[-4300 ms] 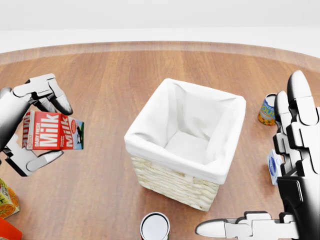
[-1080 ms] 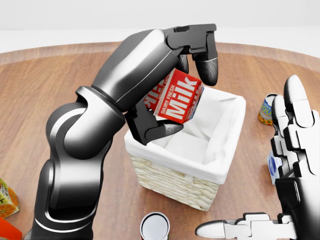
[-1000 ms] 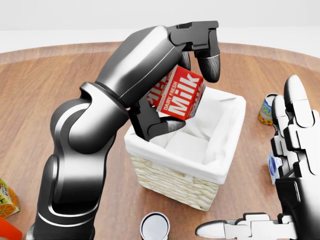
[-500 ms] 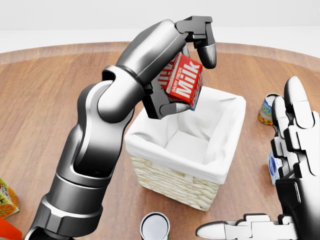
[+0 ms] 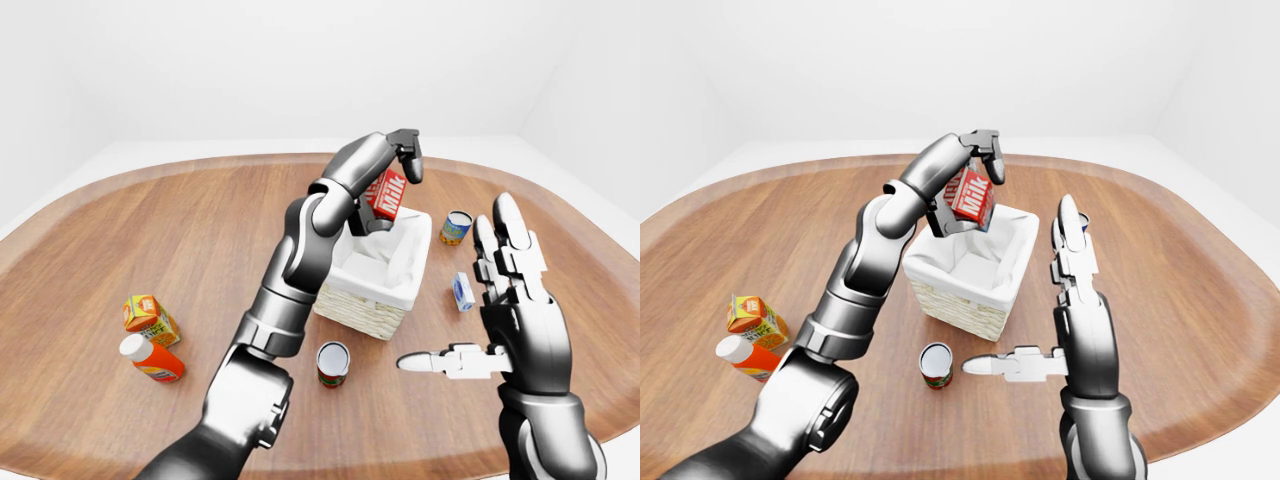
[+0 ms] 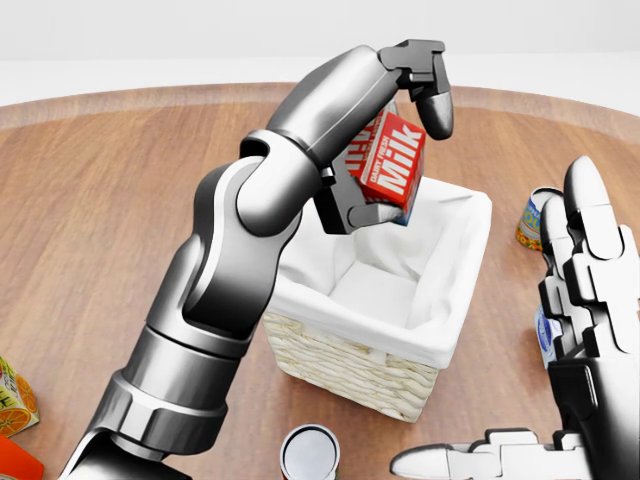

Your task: Pick the milk and place it in the basket.

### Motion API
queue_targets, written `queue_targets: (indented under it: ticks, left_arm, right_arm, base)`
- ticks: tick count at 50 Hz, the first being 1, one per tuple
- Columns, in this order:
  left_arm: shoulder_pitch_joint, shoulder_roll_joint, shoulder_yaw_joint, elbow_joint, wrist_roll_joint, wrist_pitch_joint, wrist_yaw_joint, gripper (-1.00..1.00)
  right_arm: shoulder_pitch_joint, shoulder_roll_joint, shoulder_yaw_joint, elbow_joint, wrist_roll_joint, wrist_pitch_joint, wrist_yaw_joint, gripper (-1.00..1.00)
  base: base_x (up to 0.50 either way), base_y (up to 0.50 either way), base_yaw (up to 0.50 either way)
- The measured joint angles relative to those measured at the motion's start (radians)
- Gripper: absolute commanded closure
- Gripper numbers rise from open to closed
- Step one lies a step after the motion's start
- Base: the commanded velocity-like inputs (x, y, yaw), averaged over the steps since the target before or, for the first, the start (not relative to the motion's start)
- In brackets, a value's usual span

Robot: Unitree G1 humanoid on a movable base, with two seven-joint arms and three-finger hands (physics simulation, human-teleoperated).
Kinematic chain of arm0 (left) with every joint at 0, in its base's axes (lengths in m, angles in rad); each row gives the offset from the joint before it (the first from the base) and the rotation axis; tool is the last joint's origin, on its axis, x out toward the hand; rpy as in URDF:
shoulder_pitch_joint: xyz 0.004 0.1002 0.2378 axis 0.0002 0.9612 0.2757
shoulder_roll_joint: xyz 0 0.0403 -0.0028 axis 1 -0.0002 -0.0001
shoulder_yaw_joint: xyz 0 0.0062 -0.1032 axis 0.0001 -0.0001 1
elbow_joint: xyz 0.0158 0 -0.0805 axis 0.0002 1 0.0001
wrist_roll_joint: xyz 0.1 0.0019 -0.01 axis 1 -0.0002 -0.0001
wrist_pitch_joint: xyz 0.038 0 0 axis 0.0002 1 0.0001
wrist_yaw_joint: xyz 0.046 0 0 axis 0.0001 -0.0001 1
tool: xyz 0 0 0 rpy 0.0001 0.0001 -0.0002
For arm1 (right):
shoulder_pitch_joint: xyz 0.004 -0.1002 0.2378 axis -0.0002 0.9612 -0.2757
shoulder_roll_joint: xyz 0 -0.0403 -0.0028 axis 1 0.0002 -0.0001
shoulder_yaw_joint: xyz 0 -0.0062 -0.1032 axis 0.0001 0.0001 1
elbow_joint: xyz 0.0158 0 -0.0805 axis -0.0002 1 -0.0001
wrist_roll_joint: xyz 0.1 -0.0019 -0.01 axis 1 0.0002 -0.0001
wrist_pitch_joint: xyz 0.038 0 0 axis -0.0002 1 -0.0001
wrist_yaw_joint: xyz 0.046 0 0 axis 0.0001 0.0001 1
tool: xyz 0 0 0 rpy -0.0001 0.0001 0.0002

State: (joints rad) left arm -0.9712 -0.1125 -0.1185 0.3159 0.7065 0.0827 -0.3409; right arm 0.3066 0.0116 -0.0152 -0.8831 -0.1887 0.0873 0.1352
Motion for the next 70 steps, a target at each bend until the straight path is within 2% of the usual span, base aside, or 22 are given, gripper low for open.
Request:
queue_targets:
  ticks: [6, 19, 32, 41, 51, 70]
  left_arm:
    - [-0.012, -0.012, -0.005, 0.034, 0.001, -0.007, 0.015, 1.00]
    - [-0.033, -0.037, -0.011, 0.147, 0.004, -0.048, 0.062, 1.00]
    - [-0.079, -0.041, -0.004, 0.337, -0.019, -0.125, 0.146, 1.00]
    - [-0.111, -0.035, 0.003, 0.449, -0.040, -0.168, 0.193, 1.00]
    - [-0.141, -0.023, 0.008, 0.565, -0.060, -0.170, 0.241, 1.00]
    - [-0.157, -0.019, 0.010, 0.666, -0.074, -0.170, 0.289, 1.00]
  right_arm:
    - [0.001, -0.001, 0.001, -0.001, 0.000, 0.000, 0.000, -1.00]
    - [0.001, -0.001, 0.000, -0.002, 0.003, 0.000, 0.001, -1.00]
    - [0.004, 0.000, -0.002, 0.000, 0.005, 0.000, 0.003, -1.00]
    - [0.006, 0.000, -0.001, 0.002, 0.005, 0.000, 0.003, -1.00]
    - [0.008, 0.000, -0.001, 0.004, 0.006, 0.000, 0.003, -1.00]
    - [0.010, 0.000, 0.004, 0.004, 0.003, 0.000, 0.001, -1.00]
  base:
    - [0.00, 0.00, 0.00]
    - [0.00, 0.00, 0.00]
    - [0.00, 0.00, 0.00]
    - [0.00, 0.00, 0.00]
    - [0.00, 0.00, 0.00]
    - [0.00, 0.00, 0.00]
